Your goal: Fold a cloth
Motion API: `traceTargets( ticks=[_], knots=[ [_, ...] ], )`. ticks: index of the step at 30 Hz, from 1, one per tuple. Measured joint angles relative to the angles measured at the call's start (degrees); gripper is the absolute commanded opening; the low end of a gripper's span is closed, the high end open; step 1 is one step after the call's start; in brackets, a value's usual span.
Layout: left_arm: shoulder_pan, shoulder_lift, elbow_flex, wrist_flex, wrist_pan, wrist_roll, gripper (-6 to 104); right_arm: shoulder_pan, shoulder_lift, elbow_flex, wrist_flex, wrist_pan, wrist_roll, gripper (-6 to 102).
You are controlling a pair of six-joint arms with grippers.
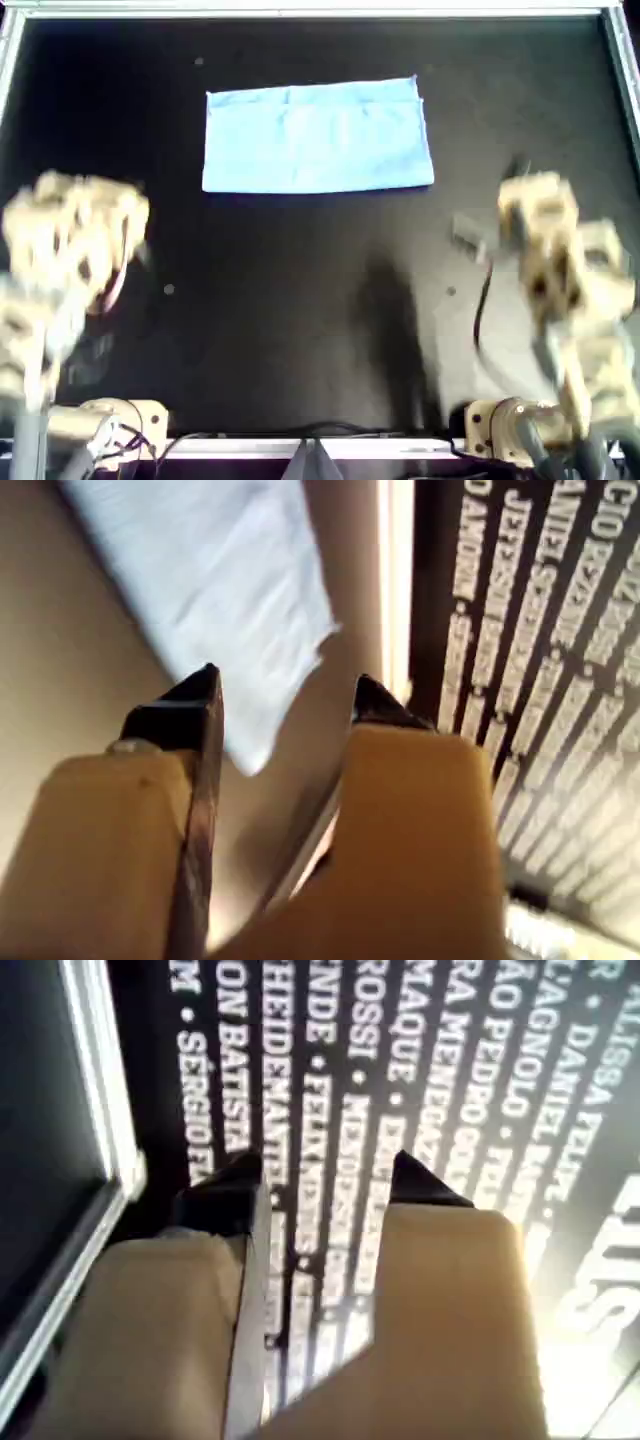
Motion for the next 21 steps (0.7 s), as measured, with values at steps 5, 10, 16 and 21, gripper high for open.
traceTargets(
  ticks=[5,10,16,21],
  knots=[
    [0.0,16.35,15.91,0.0,0.35,0.26,47,0.0,17.58,19.25,0.0,-0.35,-0.35,49],
    [0.0,24.87,26.63,-0.53,0.35,0.26,47,-0.09,18.02,23.91,0.09,-0.09,-0.53,50],
    [0.0,25.75,43.15,-16.35,-0.26,0.26,46,0.0,18.11,24.26,0.09,0.0,-0.53,50],
    [0.0,25.93,47.55,-29.97,-0.26,0.26,47,0.09,18.11,24.26,0.62,-0.18,-0.53,51]
  ],
)
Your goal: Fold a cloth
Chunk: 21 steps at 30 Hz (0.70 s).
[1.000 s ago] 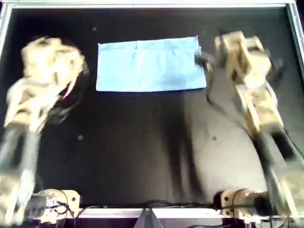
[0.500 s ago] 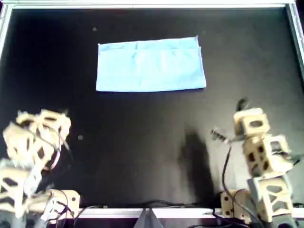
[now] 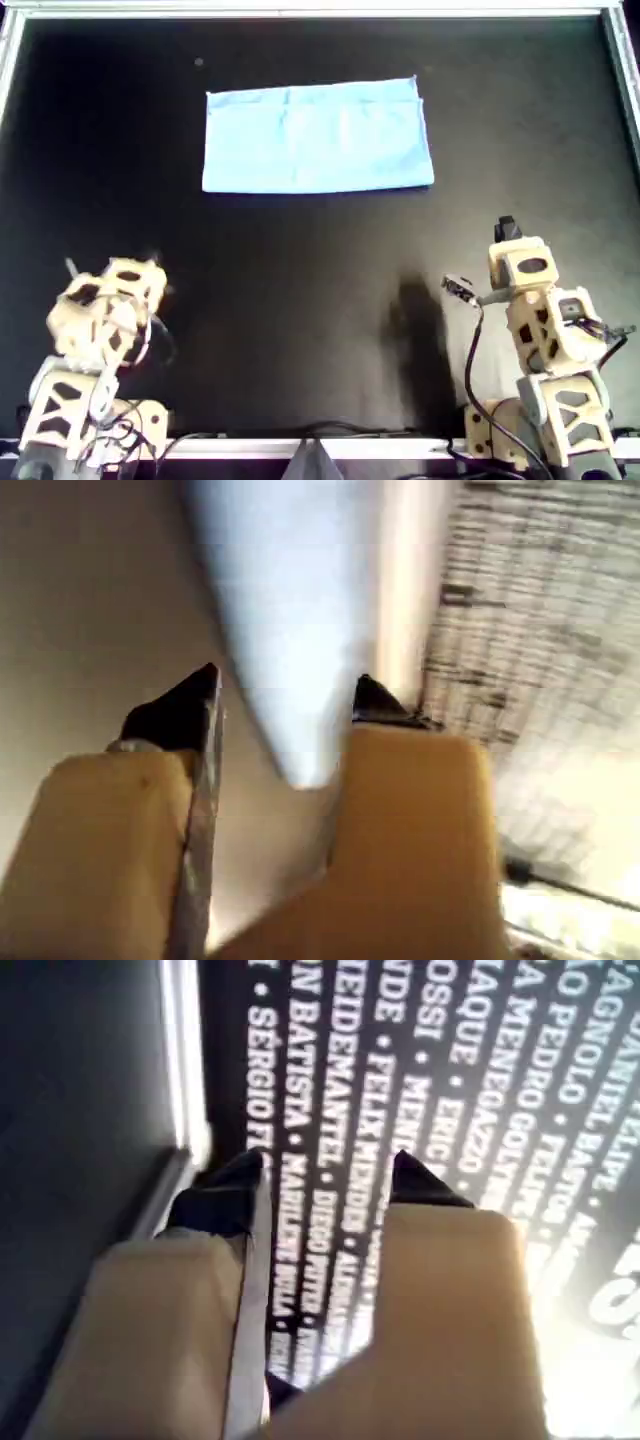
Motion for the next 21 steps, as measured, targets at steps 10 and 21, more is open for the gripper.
traceTargets(
  ticks=[10,21],
  knots=[
    [0.0,-8.88,0.0,-2.81,0.09,-0.7,47,0.62,-5.36,0.0,0.26,-0.53,0.0,51],
    [0.0,-60.38,-33.4,-2.81,0.35,-0.7,73,0.53,-41.22,-17.58,0.26,-3.16,0.53,70]
  ],
)
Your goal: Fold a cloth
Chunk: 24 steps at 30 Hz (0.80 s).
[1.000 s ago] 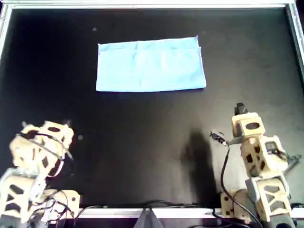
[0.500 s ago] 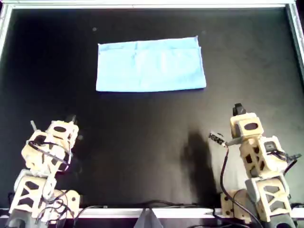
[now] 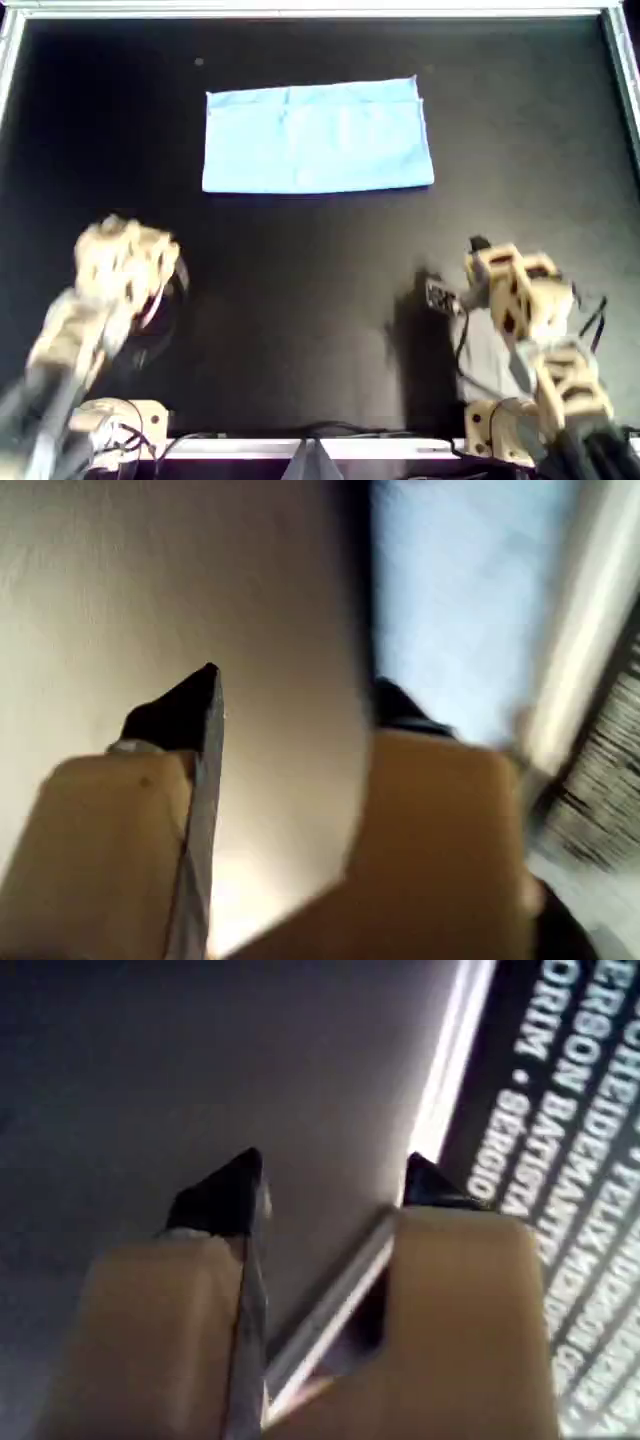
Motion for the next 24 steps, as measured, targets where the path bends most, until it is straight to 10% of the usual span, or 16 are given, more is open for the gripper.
traceTargets(
  ticks=[7,24],
  knots=[
    [0.0,-19.42,-10.37,-0.09,0.26,0.26,100,-0.35,-31.73,-18.46,0.0,-4.13,0.0,91],
    [-0.18,-26.02,-12.13,-15.03,0.26,0.35,100,-0.09,-59.5,-45.88,0.0,-4.48,0.0,91]
  ],
)
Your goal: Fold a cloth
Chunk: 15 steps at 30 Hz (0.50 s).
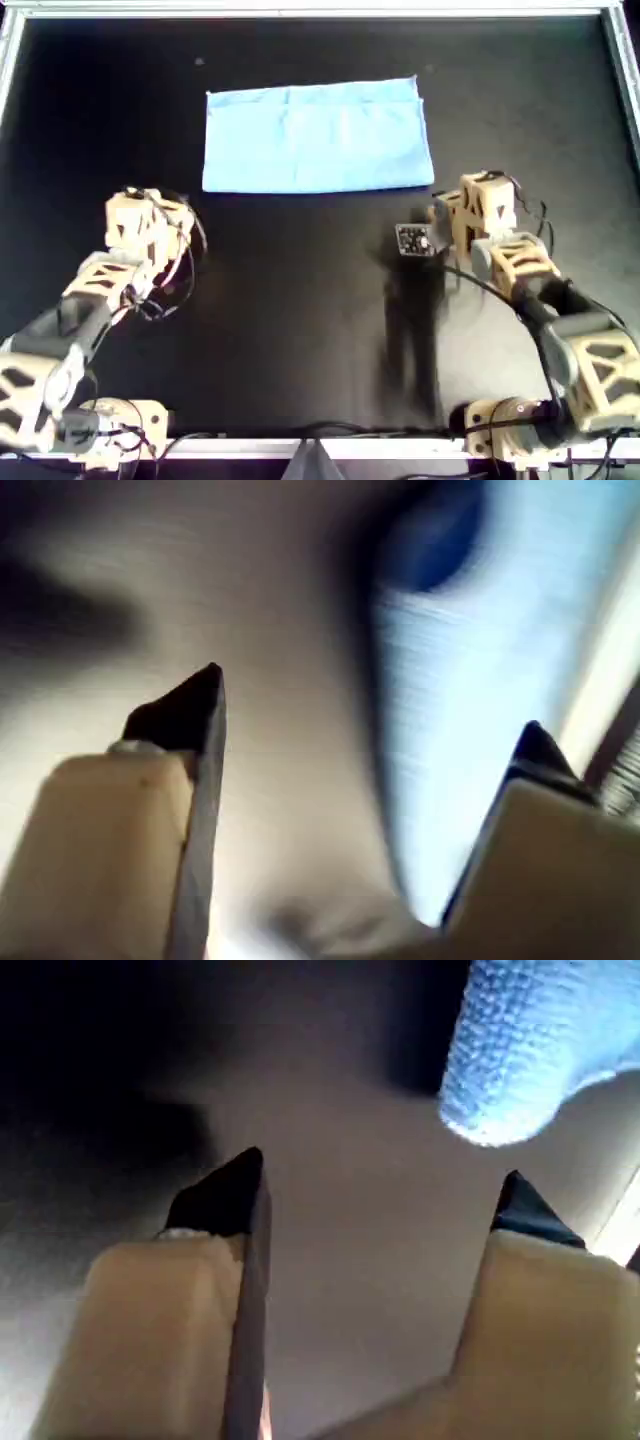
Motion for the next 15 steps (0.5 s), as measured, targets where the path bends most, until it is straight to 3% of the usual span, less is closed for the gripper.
traceTargets(
  ticks=[6,15],
  knots=[
    [-1.85,-10.2,-8.96,-0.79,-0.26,-0.35,100,0.18,-2.37,-3.34,0.0,0.18,0.0,91],
    [-2.2,-15.73,-15.91,-1.14,-0.26,-0.35,100,0.18,-8.96,-13.1,5.71,0.18,0.0,91]
  ],
)
